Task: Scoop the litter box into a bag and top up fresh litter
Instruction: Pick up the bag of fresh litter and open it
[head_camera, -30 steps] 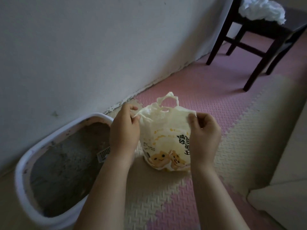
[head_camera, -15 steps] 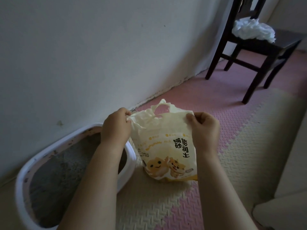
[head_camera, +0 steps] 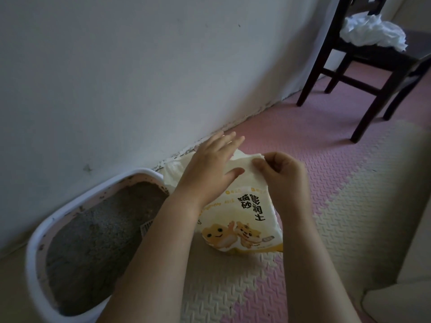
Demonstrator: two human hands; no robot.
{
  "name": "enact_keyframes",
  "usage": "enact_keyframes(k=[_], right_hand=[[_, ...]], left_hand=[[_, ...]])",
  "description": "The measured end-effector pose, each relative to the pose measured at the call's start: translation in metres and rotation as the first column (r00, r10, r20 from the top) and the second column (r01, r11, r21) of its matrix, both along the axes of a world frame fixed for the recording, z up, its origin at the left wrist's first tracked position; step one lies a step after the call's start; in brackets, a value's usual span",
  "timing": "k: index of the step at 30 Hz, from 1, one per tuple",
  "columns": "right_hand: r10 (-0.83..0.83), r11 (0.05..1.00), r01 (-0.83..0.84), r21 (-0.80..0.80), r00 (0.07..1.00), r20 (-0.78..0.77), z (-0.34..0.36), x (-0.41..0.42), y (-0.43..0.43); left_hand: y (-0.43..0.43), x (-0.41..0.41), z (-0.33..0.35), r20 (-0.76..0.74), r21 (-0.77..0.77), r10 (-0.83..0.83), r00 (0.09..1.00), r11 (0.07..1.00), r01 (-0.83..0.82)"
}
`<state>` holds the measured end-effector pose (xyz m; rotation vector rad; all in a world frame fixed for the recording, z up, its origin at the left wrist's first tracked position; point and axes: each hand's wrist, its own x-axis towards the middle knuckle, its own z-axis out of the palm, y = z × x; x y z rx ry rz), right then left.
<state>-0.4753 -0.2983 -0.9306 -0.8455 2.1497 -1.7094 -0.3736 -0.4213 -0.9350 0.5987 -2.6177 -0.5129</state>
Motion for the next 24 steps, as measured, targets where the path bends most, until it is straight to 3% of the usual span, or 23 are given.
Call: enact_keyframes(k=[7, 15, 20, 24], right_hand=[[0.008, 1.000, -0.008, 0.008, 1.000, -0.003, -0.002, -0.001, -0.004], [0.048, 0.998, -0.046, 0.049, 0.998, -0.044, -0.014, 0.002, -0.014], [0.118, 0.968, -0.110, 0.228, 0.993, -0.023, -0.032, 0.005, -0.018], [0.177, 0.919, -0.117, 0.376, 0.976, -0.129, -0.043, 0.013, -0.025]], left_hand=[[-0.010, -0.007, -0.006, -0.121, 0.058, -0.022, 0.992, 0.998, 0.030], [-0.020, 0.009, -0.010, -0.158, 0.139, 0.112, 0.981, 0.986, -0.090], [-0.031, 0.029, -0.009, -0.149, 0.220, 0.209, 0.967, 0.960, -0.173], [-0.037, 0.043, -0.008, -0.156, 0.234, 0.326, 0.932, 0.929, -0.285]])
